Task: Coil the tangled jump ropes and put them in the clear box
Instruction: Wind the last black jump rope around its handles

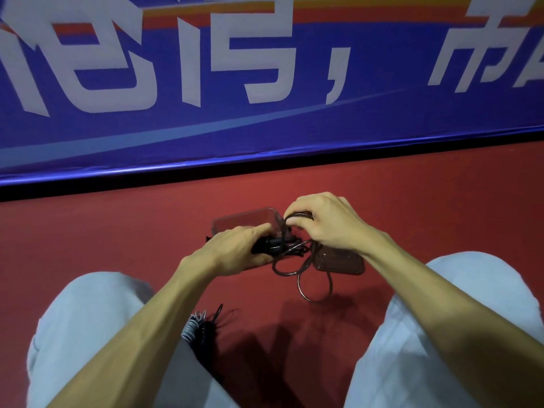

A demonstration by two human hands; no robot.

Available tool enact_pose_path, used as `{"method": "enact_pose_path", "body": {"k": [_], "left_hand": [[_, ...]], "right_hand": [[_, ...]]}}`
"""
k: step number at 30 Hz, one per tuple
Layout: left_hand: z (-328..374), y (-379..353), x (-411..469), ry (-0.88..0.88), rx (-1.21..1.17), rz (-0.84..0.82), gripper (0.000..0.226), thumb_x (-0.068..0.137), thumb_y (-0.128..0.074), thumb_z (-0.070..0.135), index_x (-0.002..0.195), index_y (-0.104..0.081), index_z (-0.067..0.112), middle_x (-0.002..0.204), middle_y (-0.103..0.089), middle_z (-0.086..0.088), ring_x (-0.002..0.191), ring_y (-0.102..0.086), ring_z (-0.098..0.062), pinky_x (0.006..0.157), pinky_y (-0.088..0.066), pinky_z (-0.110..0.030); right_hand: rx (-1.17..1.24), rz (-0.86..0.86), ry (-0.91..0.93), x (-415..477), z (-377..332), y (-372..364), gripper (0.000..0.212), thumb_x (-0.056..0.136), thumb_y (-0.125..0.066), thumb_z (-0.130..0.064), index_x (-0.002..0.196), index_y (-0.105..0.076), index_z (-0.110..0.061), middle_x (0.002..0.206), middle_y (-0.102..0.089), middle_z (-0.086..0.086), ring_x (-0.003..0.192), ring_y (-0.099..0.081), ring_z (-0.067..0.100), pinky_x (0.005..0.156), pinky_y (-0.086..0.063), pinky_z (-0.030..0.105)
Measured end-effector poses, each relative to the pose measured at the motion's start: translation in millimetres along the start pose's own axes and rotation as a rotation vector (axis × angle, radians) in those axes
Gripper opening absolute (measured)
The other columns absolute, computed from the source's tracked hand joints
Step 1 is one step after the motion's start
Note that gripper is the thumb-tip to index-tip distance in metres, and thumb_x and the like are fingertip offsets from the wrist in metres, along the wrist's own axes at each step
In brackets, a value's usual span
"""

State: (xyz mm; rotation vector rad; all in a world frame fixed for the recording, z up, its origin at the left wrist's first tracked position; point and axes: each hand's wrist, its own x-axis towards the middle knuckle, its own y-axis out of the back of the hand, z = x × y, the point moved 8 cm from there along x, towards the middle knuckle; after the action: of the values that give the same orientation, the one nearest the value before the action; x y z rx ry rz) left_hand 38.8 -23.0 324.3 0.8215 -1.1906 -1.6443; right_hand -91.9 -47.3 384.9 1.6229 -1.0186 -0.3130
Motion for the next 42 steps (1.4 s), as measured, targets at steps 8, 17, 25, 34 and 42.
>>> {"method": "enact_pose_path", "body": {"k": [8,17,25,34,42], "left_hand": [[11.6,7.3,-3.9,0.0,0.144,0.104,0.038,0.08,-0.056,0.066,0.109,-0.05,0.042,0.096,-0.061,0.011,0.092,-0.06,-0.016,0.066,-0.038,-0.031],[14.8,29.1,-13.7,-0.02,0.241,0.136,0.049,0.07,-0.039,0.066,0.108,-0.058,0.042,0.093,-0.062,0.012,0.094,-0.061,-0.014,0.064,-0.034,-0.028],[11.9,44.1,-16.6,-0.04,-0.74,0.158,0.012,0.089,-0.067,0.011,0.099,-0.069,0.018,0.077,-0.061,-0.006,0.067,-0.052,-0.014,0.06,-0.043,-0.02],[-0.4,48.2,-12.8,0.131,-1.048,0.377,0.03,0.093,-0.056,0.008,0.1,-0.07,0.034,0.074,-0.067,0.012,0.064,-0.06,-0.006,0.058,-0.049,-0.019],[-47.8,47.8,-14.8,0.381,-0.74,0.588,0.022,0.08,-0.068,0.041,0.1,-0.072,0.034,0.074,-0.067,0.012,0.071,-0.062,-0.014,0.072,-0.051,-0.036]], "right_hand": [[0.035,0.065,-0.067,1.5,8.8,6.0,0.011,0.085,-0.067,-0.043,0.089,-0.071,-0.034,0.079,-0.07,-0.014,0.079,-0.062,0.006,0.073,-0.044,0.027],[-0.187,-0.02,0.017,0.9,19.7,5.4,0.031,0.081,-0.061,-0.058,0.091,-0.071,-0.031,0.084,-0.067,-0.011,0.083,-0.055,0.01,0.067,-0.035,0.028],[0.098,-0.046,-0.064,1.8,26.1,-11.0,0.006,0.09,-0.061,-0.016,0.09,-0.067,-0.018,0.068,-0.059,-0.007,0.069,-0.055,0.013,0.066,-0.044,0.034],[0.318,-0.068,-0.235,6.4,23.6,-46.1,0.02,0.069,-0.077,-0.025,0.086,-0.068,-0.025,0.076,-0.069,-0.01,0.071,-0.062,0.004,0.065,-0.047,0.02],[0.686,-0.361,-0.36,-5.8,19.1,-71.9,0.02,0.077,-0.075,0.0,0.087,-0.064,-0.012,0.068,-0.062,0.0,0.064,-0.061,0.015,0.071,-0.052,0.036]]}}
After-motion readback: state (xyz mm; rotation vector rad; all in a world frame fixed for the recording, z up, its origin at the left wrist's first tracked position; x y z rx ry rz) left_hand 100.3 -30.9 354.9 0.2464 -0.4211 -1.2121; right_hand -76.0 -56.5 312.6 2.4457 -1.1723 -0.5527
